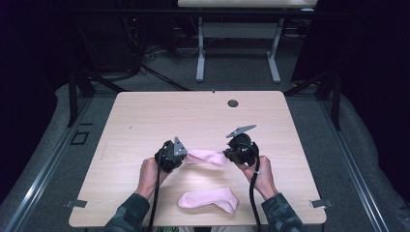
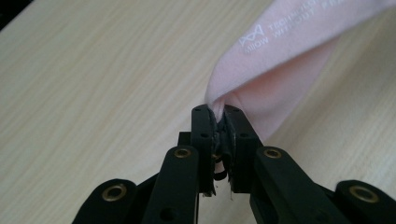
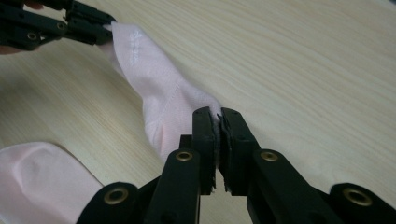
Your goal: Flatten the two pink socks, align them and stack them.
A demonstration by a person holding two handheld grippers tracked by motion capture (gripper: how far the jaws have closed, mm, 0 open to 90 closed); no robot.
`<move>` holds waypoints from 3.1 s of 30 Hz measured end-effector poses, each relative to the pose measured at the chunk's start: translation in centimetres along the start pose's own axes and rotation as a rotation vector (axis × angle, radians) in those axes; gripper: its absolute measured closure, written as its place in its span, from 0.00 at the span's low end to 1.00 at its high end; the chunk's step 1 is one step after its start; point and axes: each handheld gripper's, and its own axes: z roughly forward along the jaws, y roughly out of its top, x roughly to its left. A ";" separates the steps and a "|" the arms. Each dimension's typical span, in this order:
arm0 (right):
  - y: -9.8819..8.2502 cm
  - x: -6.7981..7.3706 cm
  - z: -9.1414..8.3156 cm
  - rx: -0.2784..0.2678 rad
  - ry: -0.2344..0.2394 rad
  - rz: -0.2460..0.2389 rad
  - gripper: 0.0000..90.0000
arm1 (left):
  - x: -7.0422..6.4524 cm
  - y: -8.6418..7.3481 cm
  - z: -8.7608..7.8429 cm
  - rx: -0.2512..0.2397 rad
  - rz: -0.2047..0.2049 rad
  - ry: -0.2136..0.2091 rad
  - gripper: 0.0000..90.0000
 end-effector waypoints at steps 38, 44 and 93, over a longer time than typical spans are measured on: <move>1.2 -0.6 -2.4 0.001 0.035 -0.111 0.94 | -1.1 2.9 -1.4 -0.119 0.163 0.023 0.98; -1.1 -1.1 2.8 0.163 0.066 -0.113 0.93 | -3.6 1.1 0.2 0.021 0.197 -0.045 0.96; -3.5 -0.5 -0.3 0.111 0.010 -0.034 0.95 | 0.4 1.3 -4.3 0.013 -0.310 -0.201 0.98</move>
